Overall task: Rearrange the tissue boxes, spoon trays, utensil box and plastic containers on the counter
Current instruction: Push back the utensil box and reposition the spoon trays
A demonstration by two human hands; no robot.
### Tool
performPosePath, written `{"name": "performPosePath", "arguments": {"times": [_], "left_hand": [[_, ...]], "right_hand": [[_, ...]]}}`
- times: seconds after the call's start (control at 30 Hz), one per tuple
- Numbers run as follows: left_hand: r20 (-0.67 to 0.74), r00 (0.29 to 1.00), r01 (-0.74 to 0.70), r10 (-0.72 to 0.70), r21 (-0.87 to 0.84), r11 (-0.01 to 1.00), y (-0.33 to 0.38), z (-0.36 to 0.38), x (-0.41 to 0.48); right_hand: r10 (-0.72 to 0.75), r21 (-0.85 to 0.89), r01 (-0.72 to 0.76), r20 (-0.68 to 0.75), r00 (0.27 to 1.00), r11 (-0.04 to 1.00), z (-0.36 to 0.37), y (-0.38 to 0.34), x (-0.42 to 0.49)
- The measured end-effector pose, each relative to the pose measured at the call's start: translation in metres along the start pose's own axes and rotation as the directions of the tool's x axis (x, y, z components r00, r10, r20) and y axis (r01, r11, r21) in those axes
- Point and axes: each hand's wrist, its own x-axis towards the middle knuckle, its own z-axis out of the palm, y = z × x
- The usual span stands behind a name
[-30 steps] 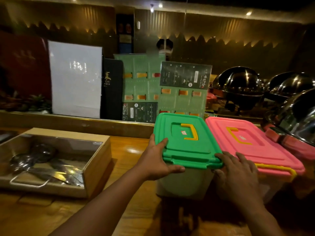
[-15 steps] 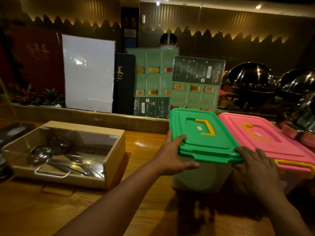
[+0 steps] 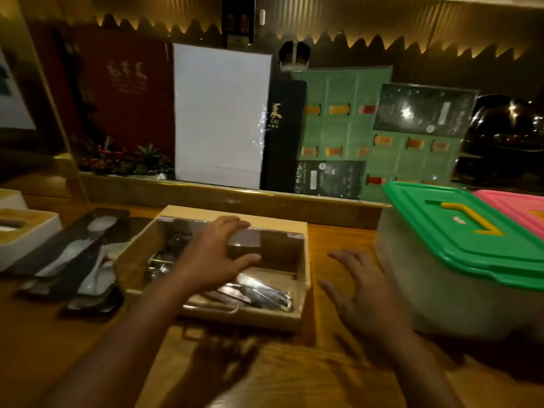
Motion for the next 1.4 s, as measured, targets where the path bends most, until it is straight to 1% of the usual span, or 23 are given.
{"name": "performPosePath", "arguments": {"times": [0.07, 0.13, 0.2, 0.27, 0.3, 0.4, 0.57, 0.77, 0.9, 1.03, 1.1, 1.17, 1.3, 1.4], "left_hand": [[0.042, 0.995, 0.084, -0.085, 0.036, 0.996, -0.044, -0.026, -0.008], [0.075, 0.988, 0.128, -0.135, 0.096, 0.987, -0.079, -0.044, -0.016], [0.078, 0.987, 0.127, -0.141, 0.165, 0.978, -0.105, -0.055, -0.022], [0.063, 0.988, 0.122, -0.139, 0.218, 0.968, -0.127, -0.06, -0.026], [0.05, 0.986, 0.145, -0.159, 0.213, 0.966, -0.136, -0.06, -0.028], [0.016, 0.976, 0.216, -0.219, 0.093, 0.972, -0.15, -0.057, -0.032], [-0.018, 0.986, 0.167, -0.167, 0.004, 0.986, -0.15, -0.051, -0.031], [-0.049, 0.99, 0.133, -0.132, 0.018, 0.991, -0.134, -0.031, -0.023], [-0.055, 0.995, 0.092, -0.088, 0.076, 0.993, -0.117, -0.019, -0.014], [-0.061, 0.994, 0.095, -0.093, 0.035, 0.995, -0.096, 0.008, -0.002], [-0.036, 0.993, 0.112, -0.112, 0.017, 0.994, -0.092, 0.023, 0.005], [-0.028, 0.995, 0.101, -0.1, 0.041, 0.994, -0.088, 0.038, 0.014], [-0.051, 0.997, 0.063, -0.06, 0.049, 0.997, -0.071, 0.061, 0.026], [-0.055, 0.998, 0.043, -0.041, 0.036, 0.998, -0.054, 0.075, 0.03]], "right_hand": [[0.114, 0.042, -0.118, 0.086, 0.99, 0.992, 0.033, -0.018, 0.001], [0.186, 0.062, -0.194, 0.111, 0.976, 0.979, 0.058, -0.024, 0.0], [0.219, 0.059, -0.226, 0.113, 0.969, 0.972, 0.073, -0.024, -0.002], [0.233, 0.091, -0.241, 0.091, 0.968, 0.966, 0.081, -0.021, -0.005], [0.242, 0.108, -0.249, 0.078, 0.967, 0.962, 0.083, -0.02, -0.006], [0.256, 0.137, -0.263, 0.065, 0.964, 0.955, 0.085, -0.021, -0.008], [0.287, 0.137, -0.289, 0.035, 0.957, 0.947, 0.084, -0.025, -0.009], [0.352, 0.125, -0.349, 0.001, 0.936, 0.929, 0.079, -0.008, -0.012], [0.363, 0.088, -0.356, -0.077, 0.929, 0.93, 0.068, 0.005, -0.014], [0.399, 0.029, -0.401, -0.169, 0.901, 0.916, 0.051, 0.023, -0.018], [0.403, -0.015, -0.414, -0.195, 0.894, 0.91, 0.043, 0.037, -0.019], [0.402, -0.096, -0.429, -0.213, 0.89, 0.898, 0.036, 0.05, -0.021], [0.34, -0.276, -0.408, -0.262, 0.903, 0.87, 0.021, 0.076, -0.021], [0.314, -0.357, -0.417, -0.313, 0.897, 0.836, 0.011, 0.09, -0.021]]}}
